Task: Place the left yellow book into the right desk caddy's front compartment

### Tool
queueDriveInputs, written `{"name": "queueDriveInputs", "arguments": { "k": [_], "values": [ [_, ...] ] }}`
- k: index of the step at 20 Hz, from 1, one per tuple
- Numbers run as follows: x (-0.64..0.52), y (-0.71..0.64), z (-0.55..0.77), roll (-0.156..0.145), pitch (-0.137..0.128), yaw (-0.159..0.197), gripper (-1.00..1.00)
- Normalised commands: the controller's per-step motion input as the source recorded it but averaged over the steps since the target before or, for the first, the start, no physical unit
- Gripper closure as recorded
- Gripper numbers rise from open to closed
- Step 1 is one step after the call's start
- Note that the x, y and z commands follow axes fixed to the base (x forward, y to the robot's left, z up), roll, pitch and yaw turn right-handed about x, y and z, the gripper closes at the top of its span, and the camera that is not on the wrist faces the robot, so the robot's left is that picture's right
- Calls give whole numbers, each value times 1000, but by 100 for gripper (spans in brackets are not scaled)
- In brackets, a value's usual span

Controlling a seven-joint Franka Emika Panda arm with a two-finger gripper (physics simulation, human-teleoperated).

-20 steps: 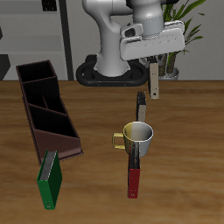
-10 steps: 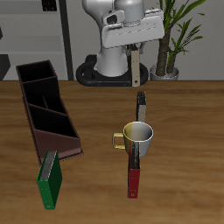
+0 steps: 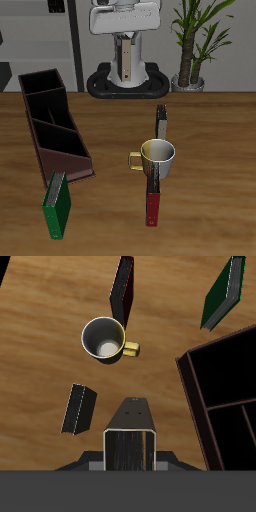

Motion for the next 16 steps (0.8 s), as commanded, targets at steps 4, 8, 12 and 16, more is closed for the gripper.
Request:
{"name": "queueDriveInputs", "arguments": {
  "k": [4, 8, 12, 16],
  "values": [
    [-183, -615, -130, -79, 10, 32, 100],
    [-104, -548, -297, -48, 40, 110, 100],
    [-90, -320, -118, -47, 23, 73, 100],
    [-114, -460, 122, -90, -48, 84, 100]
  ]
}}
